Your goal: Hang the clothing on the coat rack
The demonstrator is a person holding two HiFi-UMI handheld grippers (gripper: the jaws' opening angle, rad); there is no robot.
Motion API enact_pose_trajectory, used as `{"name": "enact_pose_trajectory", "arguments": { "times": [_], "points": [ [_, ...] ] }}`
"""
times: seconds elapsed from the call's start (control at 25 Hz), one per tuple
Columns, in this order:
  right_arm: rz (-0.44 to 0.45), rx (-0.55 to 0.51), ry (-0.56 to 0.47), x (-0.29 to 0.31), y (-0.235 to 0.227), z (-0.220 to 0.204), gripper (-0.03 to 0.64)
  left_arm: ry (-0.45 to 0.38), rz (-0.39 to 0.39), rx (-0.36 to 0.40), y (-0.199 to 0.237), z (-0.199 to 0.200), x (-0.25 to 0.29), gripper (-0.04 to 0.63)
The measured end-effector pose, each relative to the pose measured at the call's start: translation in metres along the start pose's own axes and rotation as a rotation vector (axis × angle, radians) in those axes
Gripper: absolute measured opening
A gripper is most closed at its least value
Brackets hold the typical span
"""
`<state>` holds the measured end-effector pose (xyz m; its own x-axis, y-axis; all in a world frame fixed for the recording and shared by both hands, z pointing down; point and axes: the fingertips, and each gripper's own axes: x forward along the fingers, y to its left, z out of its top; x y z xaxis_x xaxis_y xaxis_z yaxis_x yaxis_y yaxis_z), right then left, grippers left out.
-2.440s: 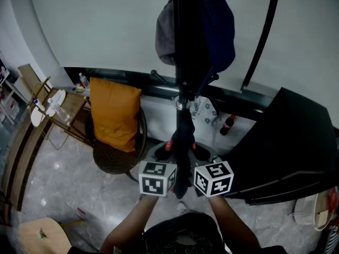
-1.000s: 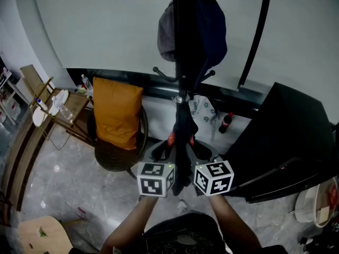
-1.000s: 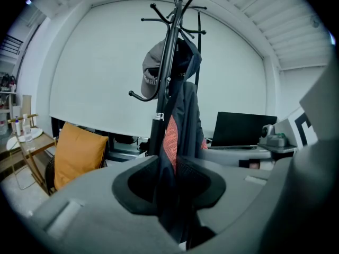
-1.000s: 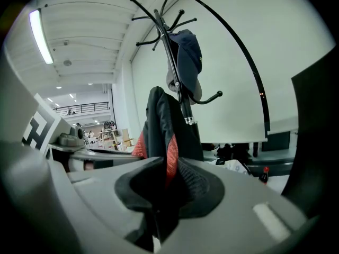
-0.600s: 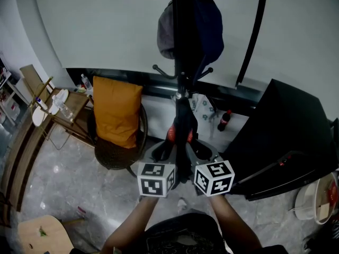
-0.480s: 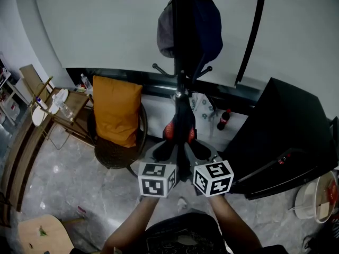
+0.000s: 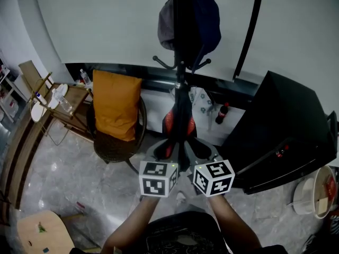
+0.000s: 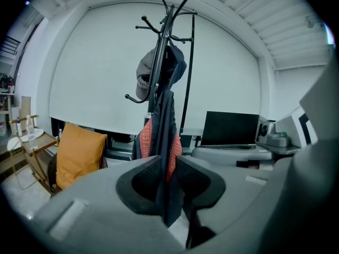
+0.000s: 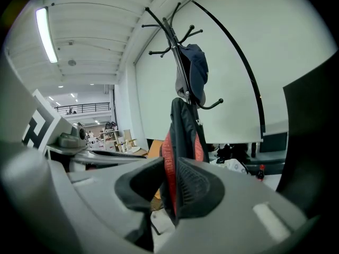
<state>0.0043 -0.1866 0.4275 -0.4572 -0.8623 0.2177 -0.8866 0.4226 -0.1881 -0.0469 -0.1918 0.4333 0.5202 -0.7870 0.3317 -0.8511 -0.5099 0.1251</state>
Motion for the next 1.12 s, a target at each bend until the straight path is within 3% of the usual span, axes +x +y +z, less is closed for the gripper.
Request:
{"name": "enact_pose_trajectory", "arguments": {
  "times": [0.68, 1.12],
  "points": [
    [0.008, -0.029, -0.006, -0.04, 0.037, -0.005, 0.048, -0.034, -0.016, 0.007, -0.018, -0.007, -0.046, 0.075],
    [0.013, -0.057, -0.011, -0.059, 0.056, -0.009, 0.002, -0.052, -0.028, 0.031, -0.03, -0.012, -0.069, 0.028]
  ]
}}
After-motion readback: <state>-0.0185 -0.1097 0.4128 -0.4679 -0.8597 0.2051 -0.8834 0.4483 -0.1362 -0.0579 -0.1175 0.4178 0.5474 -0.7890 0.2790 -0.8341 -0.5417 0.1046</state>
